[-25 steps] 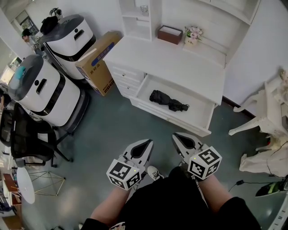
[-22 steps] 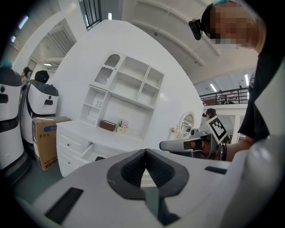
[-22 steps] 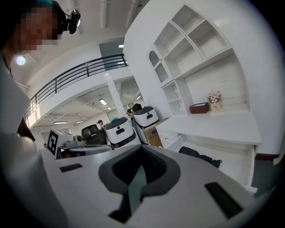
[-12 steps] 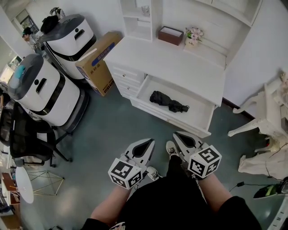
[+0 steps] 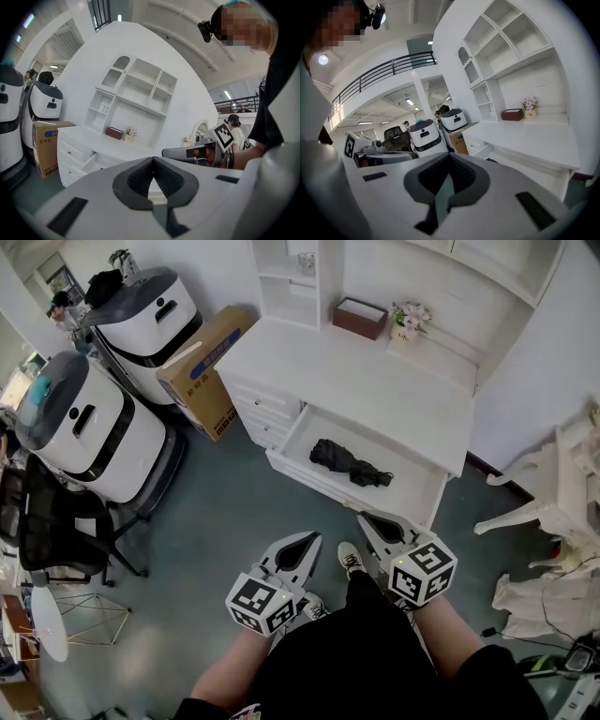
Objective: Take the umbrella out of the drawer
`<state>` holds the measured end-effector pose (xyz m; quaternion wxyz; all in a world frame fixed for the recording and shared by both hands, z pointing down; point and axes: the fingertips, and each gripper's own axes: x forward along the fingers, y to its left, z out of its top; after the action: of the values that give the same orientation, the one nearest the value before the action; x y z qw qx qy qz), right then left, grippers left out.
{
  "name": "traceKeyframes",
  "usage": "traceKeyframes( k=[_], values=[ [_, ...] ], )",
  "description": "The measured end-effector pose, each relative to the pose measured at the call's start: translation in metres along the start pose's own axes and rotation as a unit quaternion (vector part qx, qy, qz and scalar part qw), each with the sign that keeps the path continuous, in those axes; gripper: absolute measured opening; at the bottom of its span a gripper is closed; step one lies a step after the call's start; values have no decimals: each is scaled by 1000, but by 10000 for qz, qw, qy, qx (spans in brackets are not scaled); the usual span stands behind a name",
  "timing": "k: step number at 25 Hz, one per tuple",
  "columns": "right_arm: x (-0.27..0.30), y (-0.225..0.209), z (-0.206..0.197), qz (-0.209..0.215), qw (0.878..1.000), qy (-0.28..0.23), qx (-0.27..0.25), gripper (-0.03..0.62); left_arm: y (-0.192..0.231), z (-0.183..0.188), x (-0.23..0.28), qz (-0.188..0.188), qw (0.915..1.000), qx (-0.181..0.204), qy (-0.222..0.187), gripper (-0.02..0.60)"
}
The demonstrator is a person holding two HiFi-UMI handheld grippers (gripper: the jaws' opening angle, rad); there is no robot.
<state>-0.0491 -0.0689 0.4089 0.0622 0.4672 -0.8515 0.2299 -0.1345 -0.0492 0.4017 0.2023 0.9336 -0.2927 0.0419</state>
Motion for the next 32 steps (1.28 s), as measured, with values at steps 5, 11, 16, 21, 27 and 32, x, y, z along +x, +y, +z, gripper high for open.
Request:
traceKeyframes(
  k=[5,11,16,21,27,32],
  values=[
    [11,-27,2,-9,9999,148,-26,2,8,-1,28,-33,10000,-67,-2,3],
    [25,-58,4,-30,9994,324,-146,2,16,-1,59,-103,9999,-114,-5,3],
    [38,-84,1,1,9986,514,-103,2,18,-3,84,-209,9998,-33,30,3],
    [55,-110,-8,48,9971,731,-199,2,22,-9,107,-336,9991,228,121,3],
    [81,-140,-23,150,9947,1001,-187,2,30,-23,131,-430,9978,388,322,3],
    [103,-163,-37,162,9920,1227,-242,3,41,-34,147,-431,9974,391,434,3]
  ],
)
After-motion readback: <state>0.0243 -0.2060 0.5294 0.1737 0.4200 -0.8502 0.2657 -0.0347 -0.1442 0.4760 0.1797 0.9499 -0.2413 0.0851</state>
